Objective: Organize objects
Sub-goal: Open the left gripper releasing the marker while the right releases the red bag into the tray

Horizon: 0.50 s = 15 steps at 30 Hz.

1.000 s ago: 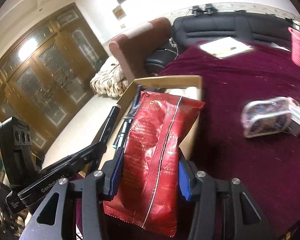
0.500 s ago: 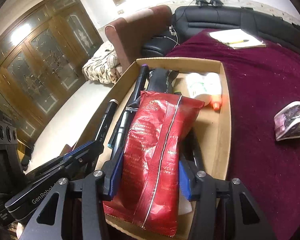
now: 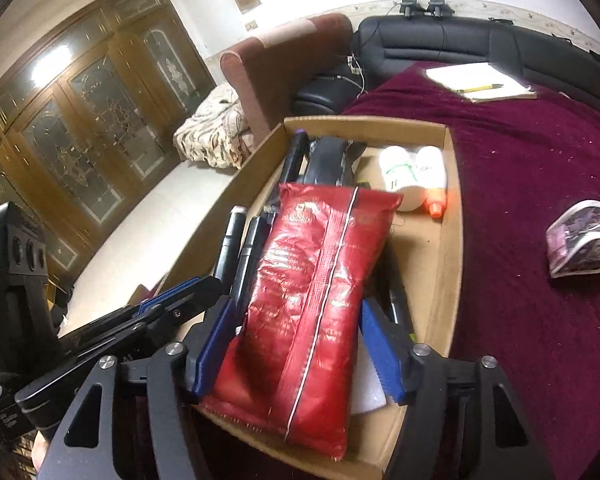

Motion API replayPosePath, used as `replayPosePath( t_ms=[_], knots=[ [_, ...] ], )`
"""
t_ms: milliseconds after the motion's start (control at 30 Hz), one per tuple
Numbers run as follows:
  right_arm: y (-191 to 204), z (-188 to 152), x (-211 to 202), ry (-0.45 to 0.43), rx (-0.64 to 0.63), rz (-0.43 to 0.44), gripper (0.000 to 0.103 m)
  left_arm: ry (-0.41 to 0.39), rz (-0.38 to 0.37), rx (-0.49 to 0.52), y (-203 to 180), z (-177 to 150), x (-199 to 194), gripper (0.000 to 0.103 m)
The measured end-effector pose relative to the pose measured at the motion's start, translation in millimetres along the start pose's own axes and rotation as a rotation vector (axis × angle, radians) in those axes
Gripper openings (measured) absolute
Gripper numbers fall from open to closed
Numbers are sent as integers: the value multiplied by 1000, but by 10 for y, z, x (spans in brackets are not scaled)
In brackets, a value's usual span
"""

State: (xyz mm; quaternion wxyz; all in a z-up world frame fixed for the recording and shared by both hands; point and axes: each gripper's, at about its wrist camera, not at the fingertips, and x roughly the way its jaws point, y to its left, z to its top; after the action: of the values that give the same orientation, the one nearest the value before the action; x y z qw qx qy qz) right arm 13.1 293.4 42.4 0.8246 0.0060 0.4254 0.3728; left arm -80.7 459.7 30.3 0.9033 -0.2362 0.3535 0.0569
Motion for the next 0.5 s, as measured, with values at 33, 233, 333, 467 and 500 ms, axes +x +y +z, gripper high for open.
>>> replayPosePath(
  t_ms=[33, 233, 333, 467, 500],
  knots=[
    [-10, -11, -65, -14, 5, 2, 70, -5, 1, 4, -14, 1, -22, 17],
    [-163, -99, -421, -62, 34, 6, 77, -29, 1, 42, -193, -9, -141, 29],
    [-335, -148, -582, -79, 70, -2, 78, -30, -3, 64, -304, -30, -159, 29],
    [-605, -212, -793, -76, 135, 2, 78, -23, -10, 101, -477, -68, -167, 31],
    [-698, -246, -874, -72, 148, -4, 79, -22, -11, 115, -537, -83, -172, 34]
  ],
)
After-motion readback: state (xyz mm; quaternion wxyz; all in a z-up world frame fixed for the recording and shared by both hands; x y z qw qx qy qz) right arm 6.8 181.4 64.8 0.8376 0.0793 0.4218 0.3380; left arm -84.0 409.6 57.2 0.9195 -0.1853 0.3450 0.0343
